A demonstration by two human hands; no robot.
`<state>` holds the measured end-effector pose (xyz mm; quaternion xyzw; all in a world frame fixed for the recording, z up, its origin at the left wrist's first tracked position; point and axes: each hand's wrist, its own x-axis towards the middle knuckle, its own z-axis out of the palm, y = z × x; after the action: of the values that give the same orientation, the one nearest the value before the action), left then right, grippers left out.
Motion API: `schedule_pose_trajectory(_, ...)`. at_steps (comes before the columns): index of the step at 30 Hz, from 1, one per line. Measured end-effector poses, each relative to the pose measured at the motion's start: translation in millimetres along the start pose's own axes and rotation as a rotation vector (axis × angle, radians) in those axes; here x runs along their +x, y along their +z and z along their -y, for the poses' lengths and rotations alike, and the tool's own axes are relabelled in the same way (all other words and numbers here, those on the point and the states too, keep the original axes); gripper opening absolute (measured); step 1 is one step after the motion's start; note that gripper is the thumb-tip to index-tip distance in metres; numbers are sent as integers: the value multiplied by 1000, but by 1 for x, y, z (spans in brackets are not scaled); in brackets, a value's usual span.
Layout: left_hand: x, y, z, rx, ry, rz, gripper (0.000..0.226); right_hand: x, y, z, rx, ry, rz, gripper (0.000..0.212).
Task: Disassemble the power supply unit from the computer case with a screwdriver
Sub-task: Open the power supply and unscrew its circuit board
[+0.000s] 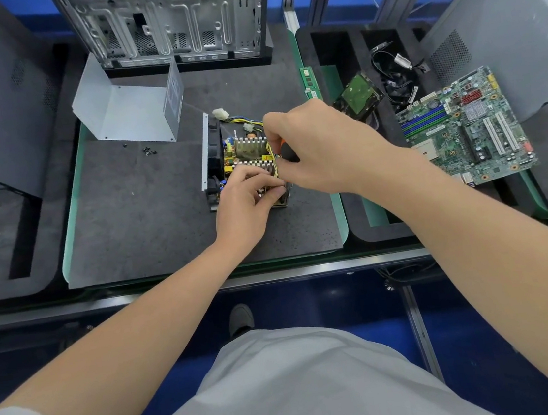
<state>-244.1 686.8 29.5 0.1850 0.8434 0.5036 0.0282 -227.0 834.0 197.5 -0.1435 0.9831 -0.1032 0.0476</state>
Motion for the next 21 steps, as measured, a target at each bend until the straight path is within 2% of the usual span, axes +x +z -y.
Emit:
schedule_pose_trajectory(10,0,3,4,11,22,-19,9,-3,1,-4,56,-23,-41,13)
schedule_pose_trajectory(21,-1,2,5,43,55,-23,7,-3,-1,-5,69,-40,-6,14)
